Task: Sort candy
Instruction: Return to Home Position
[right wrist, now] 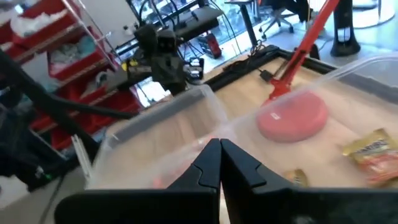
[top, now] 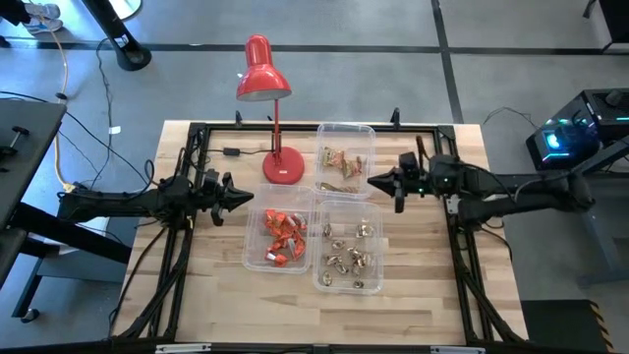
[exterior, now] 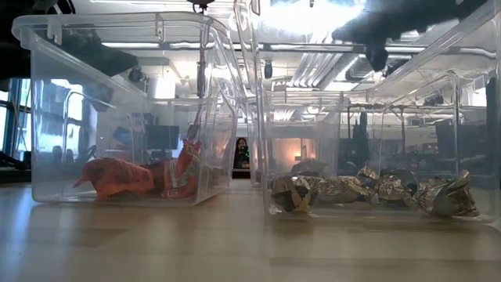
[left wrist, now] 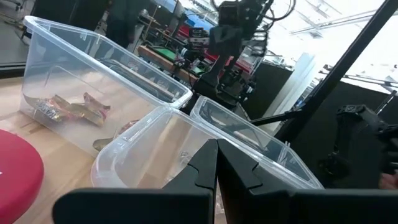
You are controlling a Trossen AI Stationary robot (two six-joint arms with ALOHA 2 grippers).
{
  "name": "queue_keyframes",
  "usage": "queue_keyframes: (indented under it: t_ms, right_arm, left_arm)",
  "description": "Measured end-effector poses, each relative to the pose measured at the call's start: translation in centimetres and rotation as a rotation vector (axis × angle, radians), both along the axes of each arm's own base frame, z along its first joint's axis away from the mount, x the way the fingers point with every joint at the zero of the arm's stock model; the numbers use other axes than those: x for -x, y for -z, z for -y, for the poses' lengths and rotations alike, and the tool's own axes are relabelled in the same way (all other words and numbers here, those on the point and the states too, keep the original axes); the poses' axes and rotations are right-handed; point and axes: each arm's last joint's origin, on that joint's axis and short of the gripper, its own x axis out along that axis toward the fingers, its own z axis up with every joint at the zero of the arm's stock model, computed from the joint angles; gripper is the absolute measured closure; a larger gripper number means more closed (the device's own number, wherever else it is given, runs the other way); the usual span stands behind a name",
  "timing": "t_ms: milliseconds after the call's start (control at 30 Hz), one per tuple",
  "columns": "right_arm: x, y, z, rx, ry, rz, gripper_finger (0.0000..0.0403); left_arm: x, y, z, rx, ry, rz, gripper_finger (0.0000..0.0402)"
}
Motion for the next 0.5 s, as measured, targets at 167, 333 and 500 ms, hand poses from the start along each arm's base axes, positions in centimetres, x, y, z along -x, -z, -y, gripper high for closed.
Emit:
queue_keyframes:
  t_ms: [167, 333, 500]
  right_arm:
    - [2.5, 2.2, 1.1, 0.071, -0.054, 0.041, 0.0403]
    - [4.6, 4.3, 0.6, 0.088, -0.088, 0.16, 0.0403]
    - [5.9, 6.2, 0.0, 0.033, -0.099, 0.337, 0.0403]
  left_arm:
    - [0.0, 0.0, 0.0, -0.019, -0.002, -0.001, 0.0401]
    - [0.0, 0.0, 0.0, -0.028, -0.002, -0.002, 0.0401]
    - [0.0, 0.0, 0.0, -0.028, -0.002, -0.003, 0.0401]
